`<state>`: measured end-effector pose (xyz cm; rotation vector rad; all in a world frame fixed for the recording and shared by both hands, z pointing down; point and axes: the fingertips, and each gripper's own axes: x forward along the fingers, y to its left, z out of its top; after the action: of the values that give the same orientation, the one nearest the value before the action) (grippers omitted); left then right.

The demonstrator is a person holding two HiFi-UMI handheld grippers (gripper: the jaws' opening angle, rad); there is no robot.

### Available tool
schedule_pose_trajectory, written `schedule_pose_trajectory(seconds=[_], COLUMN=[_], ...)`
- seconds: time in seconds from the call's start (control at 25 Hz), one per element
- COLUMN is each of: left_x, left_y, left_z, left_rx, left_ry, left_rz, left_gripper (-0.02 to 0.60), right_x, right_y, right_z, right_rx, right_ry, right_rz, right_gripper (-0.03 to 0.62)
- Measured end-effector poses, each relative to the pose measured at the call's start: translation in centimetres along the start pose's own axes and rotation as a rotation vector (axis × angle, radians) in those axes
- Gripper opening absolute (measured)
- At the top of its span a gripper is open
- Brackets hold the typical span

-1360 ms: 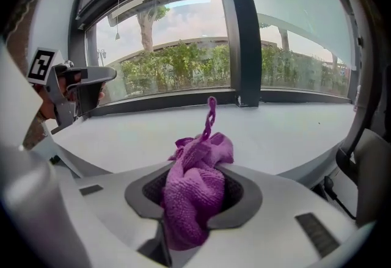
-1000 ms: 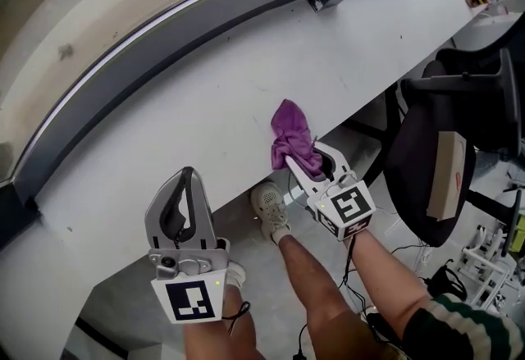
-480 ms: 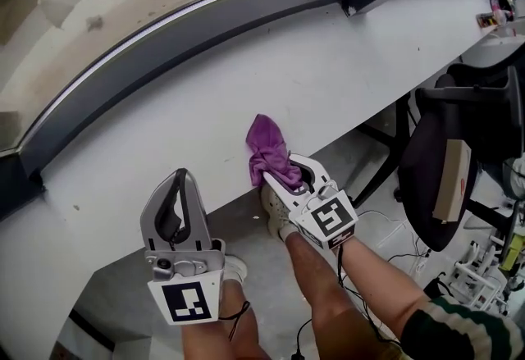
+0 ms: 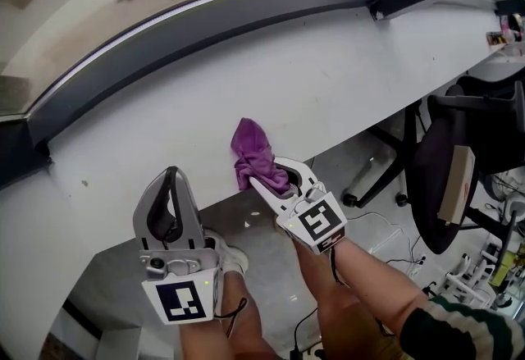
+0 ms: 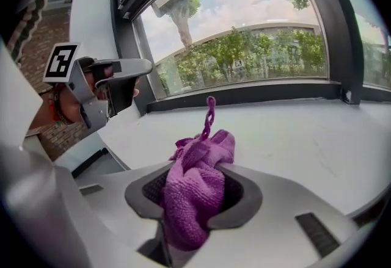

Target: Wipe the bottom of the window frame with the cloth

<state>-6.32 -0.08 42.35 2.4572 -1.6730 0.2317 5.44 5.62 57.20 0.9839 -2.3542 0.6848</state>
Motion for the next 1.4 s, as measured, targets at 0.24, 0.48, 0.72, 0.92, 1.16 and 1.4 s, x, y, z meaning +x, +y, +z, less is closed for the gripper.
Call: schedule_pose_trajectory(seconds=[0.24, 0.48, 0.72, 0.92, 1.16, 1.4], left_x=[-2.3, -4.6, -7.0, -9.3, -11.9, -14.5], left_y=[2.5, 5.2, 7.8, 9.8, 12.5, 14.8], left_z=[-0.2, -0.8, -1.2, -1.1, -1.1, -1.2], left_rx=[-0.032, -0.036, -0.039, -0.042, -0.024, -0.039], left_ry=[-0.019, -0.016, -0.009, -0.018, -0.009, -0.021], left_rz=[0.038, 0.083, 0.118, 0.147, 0.197, 0.233], left_gripper=[0.006, 0.006, 0.006, 0.006, 0.006, 0.006], right_x=[2.4, 4.1, 5.4, 6.7, 8.4, 10.5], right_y=[4.5, 7.4, 10.0, 13.3, 17.5, 21.6], right_z=[0.4, 0.9, 0.9, 1.0, 1.2, 1.6], right_rx=[-0.047, -0.057, -0.068, -0.073, -0.083, -0.095], right_ry=[0.009, 0.012, 0.039, 0.049, 0.058, 0.059], right_rz=[0.069, 0.088, 0.11, 0.138, 0.184, 0.226], right_gripper=[0.15, 0.15, 0.15, 0.15, 0.15, 0.15])
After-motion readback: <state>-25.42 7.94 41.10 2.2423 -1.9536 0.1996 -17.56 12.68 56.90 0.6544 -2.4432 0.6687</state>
